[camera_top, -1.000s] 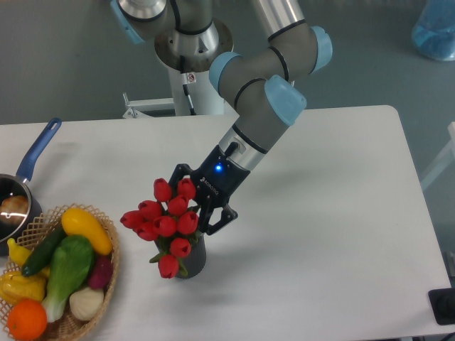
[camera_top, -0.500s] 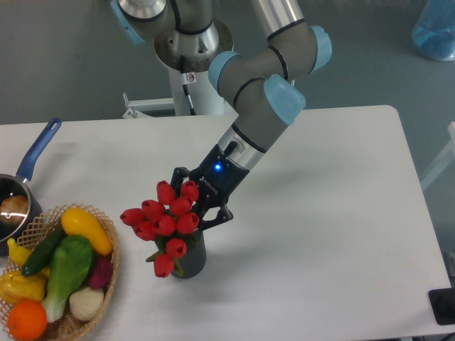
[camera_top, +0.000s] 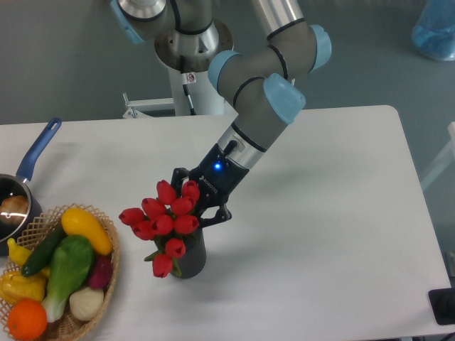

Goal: Pick up the flowers from the vase
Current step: 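Close the gripper on the tulip stems, then lift the gripped tulips straight up out of the vase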

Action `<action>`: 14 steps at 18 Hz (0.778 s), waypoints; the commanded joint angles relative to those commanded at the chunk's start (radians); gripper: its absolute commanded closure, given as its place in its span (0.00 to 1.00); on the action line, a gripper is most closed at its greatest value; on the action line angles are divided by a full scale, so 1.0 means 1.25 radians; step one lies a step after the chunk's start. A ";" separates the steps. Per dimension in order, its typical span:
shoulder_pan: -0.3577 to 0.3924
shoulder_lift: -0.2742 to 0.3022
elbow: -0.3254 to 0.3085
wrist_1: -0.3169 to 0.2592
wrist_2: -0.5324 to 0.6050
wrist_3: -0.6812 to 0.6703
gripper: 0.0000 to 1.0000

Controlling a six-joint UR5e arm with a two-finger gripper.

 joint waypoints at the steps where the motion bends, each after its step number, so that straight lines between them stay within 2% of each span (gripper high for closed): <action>1: 0.001 0.001 0.000 0.000 0.000 0.000 0.73; 14: 0.039 0.058 0.000 0.000 -0.086 -0.036 0.73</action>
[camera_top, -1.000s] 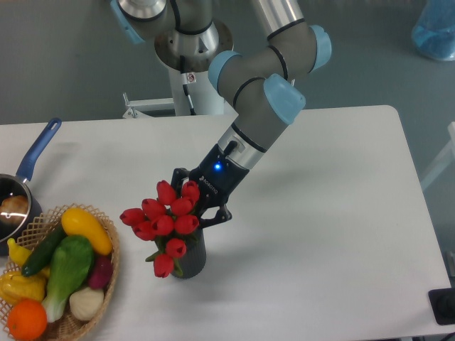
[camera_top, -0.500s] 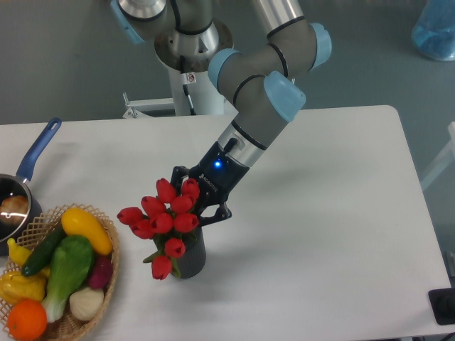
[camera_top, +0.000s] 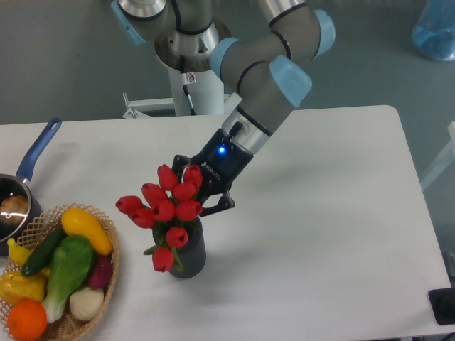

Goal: Pick up the flowers from the vase
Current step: 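Lift the gripped tulips straight up out of the vase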

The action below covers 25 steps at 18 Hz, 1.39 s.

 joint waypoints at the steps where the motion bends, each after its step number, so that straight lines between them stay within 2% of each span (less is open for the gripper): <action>1: 0.000 0.002 -0.001 0.000 0.000 0.000 0.73; 11: 0.018 0.038 -0.001 0.000 -0.048 -0.065 0.73; 25: 0.044 0.070 0.000 0.000 -0.116 -0.097 0.74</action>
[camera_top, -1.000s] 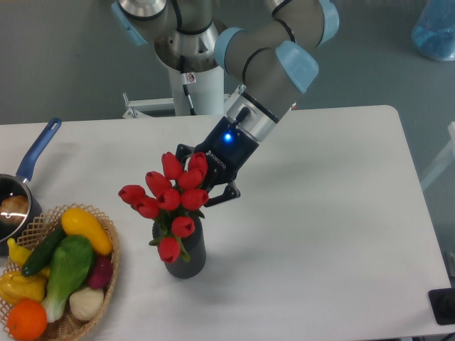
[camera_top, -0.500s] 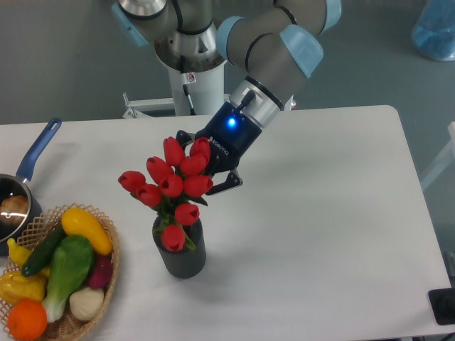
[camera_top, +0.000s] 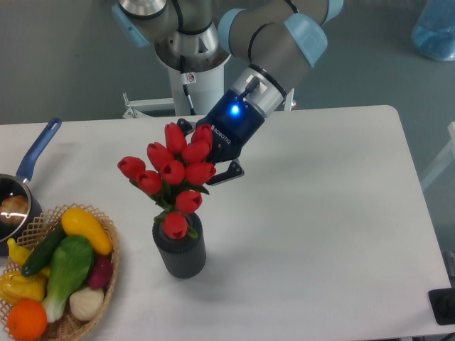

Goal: Pick up the flowers from the vase
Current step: 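Lift the gripped tulips straight up out of the vase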

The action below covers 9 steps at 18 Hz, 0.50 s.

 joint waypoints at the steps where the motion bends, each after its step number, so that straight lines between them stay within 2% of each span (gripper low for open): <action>1: 0.002 0.001 0.000 0.000 -0.009 -0.001 0.74; 9: 0.047 0.022 0.005 0.000 -0.071 -0.016 0.74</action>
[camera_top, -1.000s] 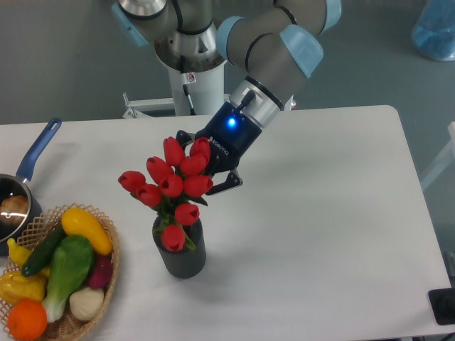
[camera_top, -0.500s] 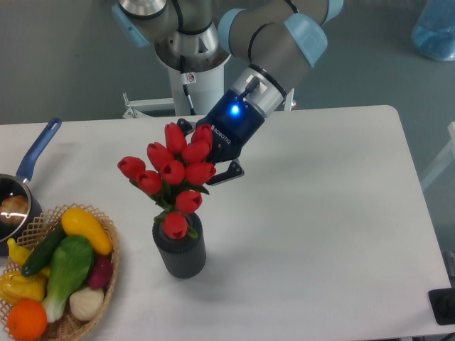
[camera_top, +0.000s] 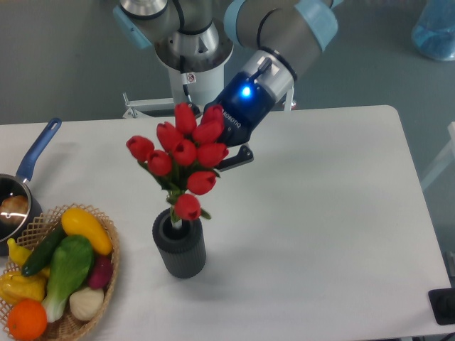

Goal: Pick up the flowers from the vase
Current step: 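Lift the gripped tulips straight up out of the vase, then raise the tulip bunch higher, clear of the vase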

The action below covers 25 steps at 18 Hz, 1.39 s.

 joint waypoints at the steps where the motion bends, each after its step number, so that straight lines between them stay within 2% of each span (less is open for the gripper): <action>1: 0.000 0.000 0.001 0.000 -0.001 -0.002 0.74; 14: 0.026 0.018 0.001 -0.001 -0.034 -0.021 0.74; 25: 0.087 0.020 0.005 -0.001 -0.064 -0.026 0.74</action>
